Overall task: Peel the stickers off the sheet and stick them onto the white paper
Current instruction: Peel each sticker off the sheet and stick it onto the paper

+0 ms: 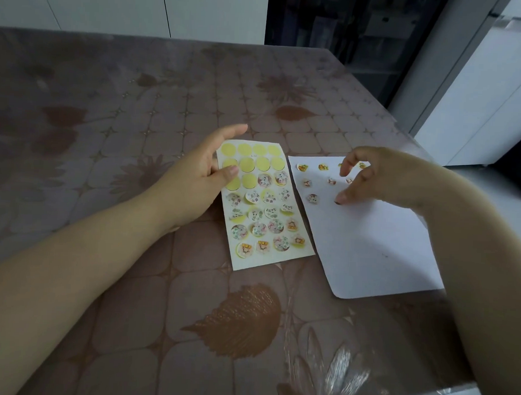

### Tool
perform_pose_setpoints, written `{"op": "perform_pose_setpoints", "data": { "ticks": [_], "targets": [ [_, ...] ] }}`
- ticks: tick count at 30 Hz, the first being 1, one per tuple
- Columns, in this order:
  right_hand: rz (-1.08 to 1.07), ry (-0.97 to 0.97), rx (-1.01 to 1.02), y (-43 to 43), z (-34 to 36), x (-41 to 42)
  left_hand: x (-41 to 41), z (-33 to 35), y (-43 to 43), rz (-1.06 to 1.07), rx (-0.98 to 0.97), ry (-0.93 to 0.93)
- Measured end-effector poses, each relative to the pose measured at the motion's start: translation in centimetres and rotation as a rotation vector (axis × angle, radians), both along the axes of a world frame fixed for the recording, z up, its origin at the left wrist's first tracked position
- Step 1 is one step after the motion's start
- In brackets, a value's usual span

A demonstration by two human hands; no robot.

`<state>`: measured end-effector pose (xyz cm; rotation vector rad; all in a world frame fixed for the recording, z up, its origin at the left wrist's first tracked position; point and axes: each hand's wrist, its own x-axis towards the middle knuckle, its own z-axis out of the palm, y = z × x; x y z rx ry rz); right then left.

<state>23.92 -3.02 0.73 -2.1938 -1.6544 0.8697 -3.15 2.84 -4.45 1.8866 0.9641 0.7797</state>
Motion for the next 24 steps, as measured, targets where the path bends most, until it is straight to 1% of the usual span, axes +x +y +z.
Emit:
{"op": "perform_pose_setpoints", "data": {
  "ticks": [10, 17, 20, 24],
  "targets": [
    [-0.052, 0.05, 0.033, 0.7, -1.07, 0.0, -0.09, -0.14, 0.12, -0.004, -0.007, 0.001],
    [-0.074, -0.068, 0.032, 0.58, -0.83, 0.18, 0.0, 0.1, -0.24, -0.006, -0.001, -0.003],
    [-0.084, -0.077, 0.025, 0.49, -0.86, 0.47, 0.04, 0.17, -0.51, 0.0, 0.001, 0.003],
    [-0.042, -0.096, 0.036, 0.59, -0.85, 0.35, -0.02, 0.26, -0.5, 0.003, -0.02, 0.008]
  ]
}}
